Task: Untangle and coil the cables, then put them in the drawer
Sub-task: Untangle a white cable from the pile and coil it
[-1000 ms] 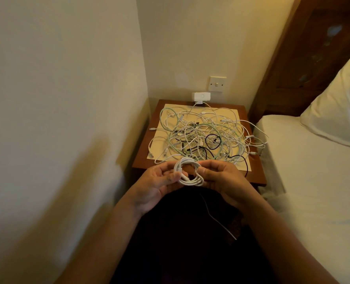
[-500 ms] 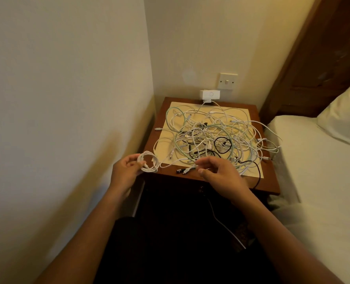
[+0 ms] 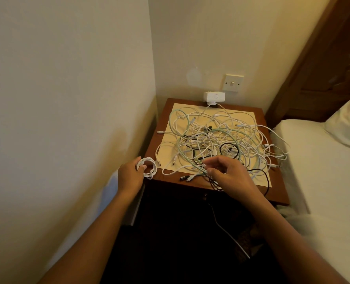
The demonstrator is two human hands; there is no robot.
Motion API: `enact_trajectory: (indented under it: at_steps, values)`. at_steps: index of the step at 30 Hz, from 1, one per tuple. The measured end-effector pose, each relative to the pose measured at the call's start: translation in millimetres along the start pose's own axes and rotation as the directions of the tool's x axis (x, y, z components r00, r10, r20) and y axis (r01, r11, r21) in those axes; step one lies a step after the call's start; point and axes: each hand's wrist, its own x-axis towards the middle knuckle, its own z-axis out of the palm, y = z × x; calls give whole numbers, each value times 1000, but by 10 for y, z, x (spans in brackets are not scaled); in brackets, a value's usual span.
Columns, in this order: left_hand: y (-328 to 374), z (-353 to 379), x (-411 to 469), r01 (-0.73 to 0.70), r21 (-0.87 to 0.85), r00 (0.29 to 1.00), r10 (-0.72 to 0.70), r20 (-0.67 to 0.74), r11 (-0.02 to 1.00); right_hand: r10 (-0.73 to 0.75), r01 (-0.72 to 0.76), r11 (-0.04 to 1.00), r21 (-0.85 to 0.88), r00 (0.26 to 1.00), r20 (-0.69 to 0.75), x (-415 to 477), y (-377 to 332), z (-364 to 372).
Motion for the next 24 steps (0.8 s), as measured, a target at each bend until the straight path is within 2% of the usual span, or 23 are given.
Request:
enact_trajectory:
  at_steps: [2, 6, 12, 16, 21, 24]
  values:
    - [-35, 23, 16, 3, 22, 999, -4, 44, 1000, -1, 1, 1000, -9, 1000, -10, 18, 11, -12]
    - [-46, 1, 31, 33, -70, 993, -25, 113, 997, -1, 0, 999, -49, 1000, -13, 51, 41, -20]
    - [2, -112, 48, 58, -190, 997, -47, 60, 980, -51, 49, 993, -107, 999, -13, 130, -72, 98]
    - [0, -183, 69, 33, -163, 999, -27, 38, 986, -109, 114, 983, -146, 993, 43, 273, -278, 339]
    - [-61, -207, 87, 76, -177, 996, -67, 60, 981, -155, 183, 960, -214, 978, 140, 415, -484, 591]
    - [-49, -216, 89, 105, -160, 994, -100, 38, 982, -166, 196, 957, -212, 975, 150, 377, -493, 682]
